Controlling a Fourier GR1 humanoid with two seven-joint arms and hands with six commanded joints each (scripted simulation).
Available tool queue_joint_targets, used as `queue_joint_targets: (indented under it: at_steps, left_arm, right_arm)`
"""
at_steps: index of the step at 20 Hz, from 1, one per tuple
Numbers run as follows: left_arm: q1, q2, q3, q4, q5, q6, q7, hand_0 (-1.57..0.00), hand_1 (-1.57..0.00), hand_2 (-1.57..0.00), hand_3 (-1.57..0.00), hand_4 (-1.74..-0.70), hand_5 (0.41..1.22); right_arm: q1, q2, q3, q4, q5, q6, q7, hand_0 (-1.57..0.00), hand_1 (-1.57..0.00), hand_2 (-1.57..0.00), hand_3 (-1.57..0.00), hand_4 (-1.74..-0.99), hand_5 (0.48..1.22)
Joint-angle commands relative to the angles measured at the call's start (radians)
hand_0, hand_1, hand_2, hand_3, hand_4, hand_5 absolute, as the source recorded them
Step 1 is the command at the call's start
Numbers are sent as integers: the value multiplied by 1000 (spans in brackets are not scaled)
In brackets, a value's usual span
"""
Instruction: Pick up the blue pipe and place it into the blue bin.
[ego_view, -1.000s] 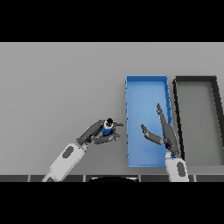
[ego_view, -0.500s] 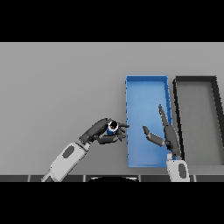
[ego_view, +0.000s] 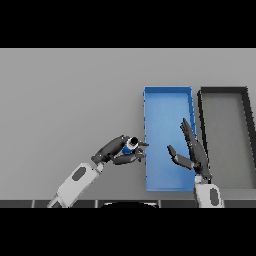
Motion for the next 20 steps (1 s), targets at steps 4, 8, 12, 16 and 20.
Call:
queue_joint_targets:
  at_steps: [4, 8, 12, 16, 20]
  left_arm:
    - [2, 15, 3, -12, 0, -9, -7, -1571, -1571, -1571, -1494, -1741, 1221]
    - [-6, 4, 0, 0, -9, -13, -20, -1571, -1571, -1571, -1488, -1741, 1221]
    - [-5, 5, 0, -3, -16, -8, -9, -1571, -1571, -1571, -1484, -1741, 1221]
    - [3, 14, 1, -5, -10, -32, -39, -1571, -1571, -1571, -1488, -1741, 1221]
    - [-6, 4, 8, 7, 13, -54, -40, -1571, -1571, -1571, -1532, -1741, 1221]
  right_arm:
    - [-63, -123, 1, -124, -225, 181, 115, 1, 1, 1, 1, -1282, 537]
    - [-169, -210, 60, -218, -334, 259, 284, 1, 1, 1, 1, -1314, 500]
    - [-298, -210, 137, -216, -336, 297, 372, 1, 1, 1, 1, -1311, 517]
    - [-416, -177, 203, -162, -308, 335, 419, 1, 1, 1, 1, -1253, 529]
    - [-496, -123, 254, -115, -291, 347, 461, 1, 1, 1, 1, -1227, 532]
